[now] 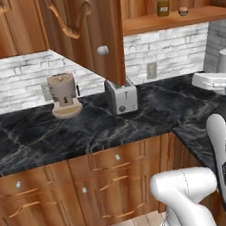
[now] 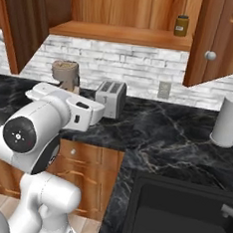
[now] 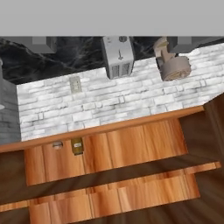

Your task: Open the cabinet. Pick the orange and tangerine from the cabinet and place them into the bowl. Then close the cabinet.

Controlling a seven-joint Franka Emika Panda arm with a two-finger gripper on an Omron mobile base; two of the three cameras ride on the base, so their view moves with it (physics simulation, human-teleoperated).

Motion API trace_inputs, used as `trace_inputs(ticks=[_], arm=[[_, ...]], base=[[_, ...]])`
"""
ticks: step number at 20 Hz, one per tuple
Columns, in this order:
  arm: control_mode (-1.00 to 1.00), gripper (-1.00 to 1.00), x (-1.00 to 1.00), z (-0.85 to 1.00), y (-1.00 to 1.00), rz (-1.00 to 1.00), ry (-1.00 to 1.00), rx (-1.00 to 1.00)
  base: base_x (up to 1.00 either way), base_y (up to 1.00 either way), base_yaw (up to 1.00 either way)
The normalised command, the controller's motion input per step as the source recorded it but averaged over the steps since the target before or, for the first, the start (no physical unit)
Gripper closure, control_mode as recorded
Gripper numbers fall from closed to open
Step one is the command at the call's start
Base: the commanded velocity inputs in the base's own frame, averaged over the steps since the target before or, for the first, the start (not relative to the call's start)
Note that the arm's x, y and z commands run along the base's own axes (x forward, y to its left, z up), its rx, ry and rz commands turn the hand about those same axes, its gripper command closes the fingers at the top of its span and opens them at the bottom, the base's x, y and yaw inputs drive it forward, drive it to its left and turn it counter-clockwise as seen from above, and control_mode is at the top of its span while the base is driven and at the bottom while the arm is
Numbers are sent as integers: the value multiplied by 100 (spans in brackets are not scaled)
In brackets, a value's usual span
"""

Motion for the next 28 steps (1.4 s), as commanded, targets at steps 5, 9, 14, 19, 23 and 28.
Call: trace_inputs(ticks=[5, 9, 14, 19, 23, 28], arm=[[100, -100, 0, 0, 0, 0, 0, 0], [100, -100, 0, 0, 0, 0, 0, 0], [100, -100, 0, 0, 0, 0, 0, 0], [100, -100, 0, 0, 0, 0, 0, 0], [-100, -100, 1, 18, 0, -6, 0, 0], [-100, -100, 0, 71, 0, -21, 7, -2]], base=[[89, 19, -2], [100, 0, 0], [43, -6, 0], [11, -5, -1], [0, 0, 0], [0, 0, 0]])
